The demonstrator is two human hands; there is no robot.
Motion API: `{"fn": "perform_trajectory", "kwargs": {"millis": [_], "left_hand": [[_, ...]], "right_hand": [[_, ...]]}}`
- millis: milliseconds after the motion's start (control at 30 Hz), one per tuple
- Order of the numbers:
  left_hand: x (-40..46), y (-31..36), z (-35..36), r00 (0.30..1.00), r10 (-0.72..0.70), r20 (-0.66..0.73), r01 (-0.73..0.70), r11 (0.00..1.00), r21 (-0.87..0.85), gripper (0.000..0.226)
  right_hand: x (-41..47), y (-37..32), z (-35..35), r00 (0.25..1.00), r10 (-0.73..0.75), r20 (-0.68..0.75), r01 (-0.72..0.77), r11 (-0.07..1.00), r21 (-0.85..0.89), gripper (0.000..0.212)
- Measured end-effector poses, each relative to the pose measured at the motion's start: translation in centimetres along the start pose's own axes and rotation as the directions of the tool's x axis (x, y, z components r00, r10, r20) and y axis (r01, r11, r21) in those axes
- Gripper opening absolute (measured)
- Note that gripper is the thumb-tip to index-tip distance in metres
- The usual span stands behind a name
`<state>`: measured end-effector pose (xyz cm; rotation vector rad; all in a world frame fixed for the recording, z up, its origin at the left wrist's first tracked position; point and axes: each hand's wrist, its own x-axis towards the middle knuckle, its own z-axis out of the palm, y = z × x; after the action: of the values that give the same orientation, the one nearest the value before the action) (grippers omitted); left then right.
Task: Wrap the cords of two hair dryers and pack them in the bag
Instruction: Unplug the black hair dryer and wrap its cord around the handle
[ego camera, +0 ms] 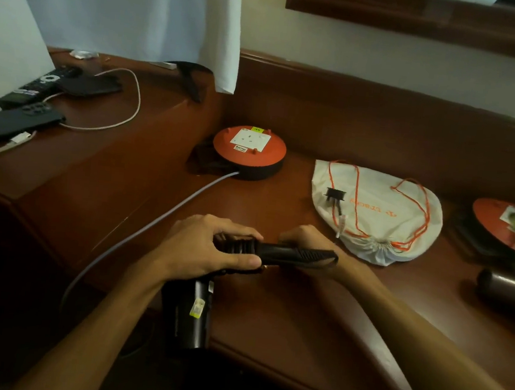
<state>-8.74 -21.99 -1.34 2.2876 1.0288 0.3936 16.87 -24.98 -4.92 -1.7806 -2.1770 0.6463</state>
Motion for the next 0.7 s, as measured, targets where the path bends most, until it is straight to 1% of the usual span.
{"fn": "perform_trajectory", "kwargs": {"millis": [67,133,200,267,300,333,367,400,467,533,567,633,700], "left_hand": [[0.2,0.6,0.2,0.999,-0.024,0.026,0.02,0.989,0.149,0.068],[0.6,0.9,0.6,0.998,-0.046,0.036,0.036,0.968,0.247,0.083],[0.8,1.3,0.8,0.997,-0.071,0.043,0.054,0.946,0.32,0.088],[0.9,1.8,1.1,0.995,-0.062,0.075,0.029,0.927,0.374,0.079],[0.9,2.0,1.4,0.996,-0.032,0.086,-0.005,0.919,0.395,0.075],[1.0,2.2,1.6,0.996,0.001,0.09,-0.039,0.907,0.42,0.071],[1.2,2.2,1.8,0.995,0.008,0.096,-0.051,0.894,0.445,0.068],[1.4,2.1,2.0,0.994,-0.015,0.109,-0.038,0.882,0.469,0.065],[2.2,1.8,2.2,0.978,-0.115,0.174,0.012,0.864,0.504,0.059],[2.6,1.9,2.2,0.963,-0.153,0.224,0.024,0.871,0.491,0.051],[2.7,2.0,2.1,0.963,-0.144,0.227,0.021,0.882,0.47,0.046],[2.7,2.3,1.6,0.977,-0.117,0.18,0.033,0.912,0.41,0.038],[2.8,2.2,1.1,0.988,-0.106,0.115,0.058,0.931,0.36,0.032]], "right_hand": [[0.7,-0.9,-1.5,0.998,-0.055,0.022,0.055,0.998,-0.015,0.034],[0.9,-1.8,-2.9,0.997,-0.069,0.033,0.068,0.997,0.042,0.039],[1.0,-3.0,-4.1,0.995,-0.088,0.04,0.085,0.993,0.08,0.04],[1.0,-4.4,-5.2,0.993,-0.115,0.023,0.109,0.977,0.185,0.041],[0.9,-5.0,-5.7,0.992,-0.125,0.022,0.117,0.966,0.229,0.04],[0.8,-5.6,-5.9,0.991,-0.13,0.034,0.119,0.965,0.234,0.038],[0.7,-6.0,-5.9,0.989,-0.141,0.053,0.127,0.97,0.209,0.035],[0.6,-6.3,-5.7,0.985,-0.153,0.081,0.139,0.978,0.154,0.031],[0.2,-6.4,-5.0,0.977,-0.145,0.158,0.142,0.989,0.029,0.018],[-0.4,-6.2,-4.4,0.97,-0.134,0.202,0.145,0.988,-0.043,0.016],[-0.8,-6.1,-4.3,0.969,-0.133,0.207,0.147,0.987,-0.058,0.017],[-1.5,-5.7,-4.4,0.973,-0.134,0.187,0.149,0.987,-0.067,0.018],[-1.9,-5.1,-4.5,0.984,-0.14,0.108,0.147,0.988,-0.057,0.017]]}}
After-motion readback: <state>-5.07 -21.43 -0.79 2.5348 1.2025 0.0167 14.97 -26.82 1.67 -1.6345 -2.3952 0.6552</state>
